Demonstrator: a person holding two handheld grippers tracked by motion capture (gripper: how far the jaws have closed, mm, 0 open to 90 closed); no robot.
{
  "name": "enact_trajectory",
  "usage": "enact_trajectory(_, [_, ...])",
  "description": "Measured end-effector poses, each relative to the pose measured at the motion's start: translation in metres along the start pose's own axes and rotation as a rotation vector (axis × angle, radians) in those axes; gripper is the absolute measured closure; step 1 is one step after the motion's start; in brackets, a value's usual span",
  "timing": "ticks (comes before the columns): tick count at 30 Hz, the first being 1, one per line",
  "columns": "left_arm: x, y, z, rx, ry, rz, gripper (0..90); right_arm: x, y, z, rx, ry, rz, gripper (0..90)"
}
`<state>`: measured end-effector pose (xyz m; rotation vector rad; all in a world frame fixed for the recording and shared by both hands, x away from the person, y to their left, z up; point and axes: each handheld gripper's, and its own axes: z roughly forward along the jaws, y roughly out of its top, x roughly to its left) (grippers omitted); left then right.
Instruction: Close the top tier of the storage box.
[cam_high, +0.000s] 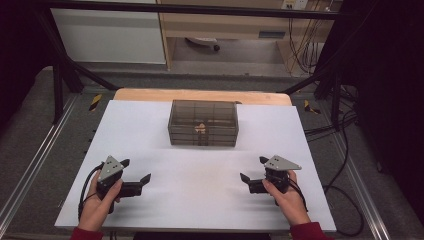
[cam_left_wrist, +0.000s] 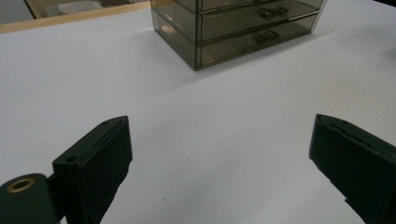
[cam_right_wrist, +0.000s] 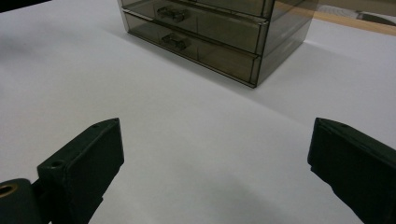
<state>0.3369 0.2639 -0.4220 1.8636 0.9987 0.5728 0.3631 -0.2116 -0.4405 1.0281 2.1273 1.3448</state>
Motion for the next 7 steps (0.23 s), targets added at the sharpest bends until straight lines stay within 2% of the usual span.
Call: enact_trajectory(7, [-0.0002,-0.0001,0.0004,0.004,-0.002,-0.002,6.3,0.0076,0.0004,0.008,0.029,0.015,-0.017,3.9])
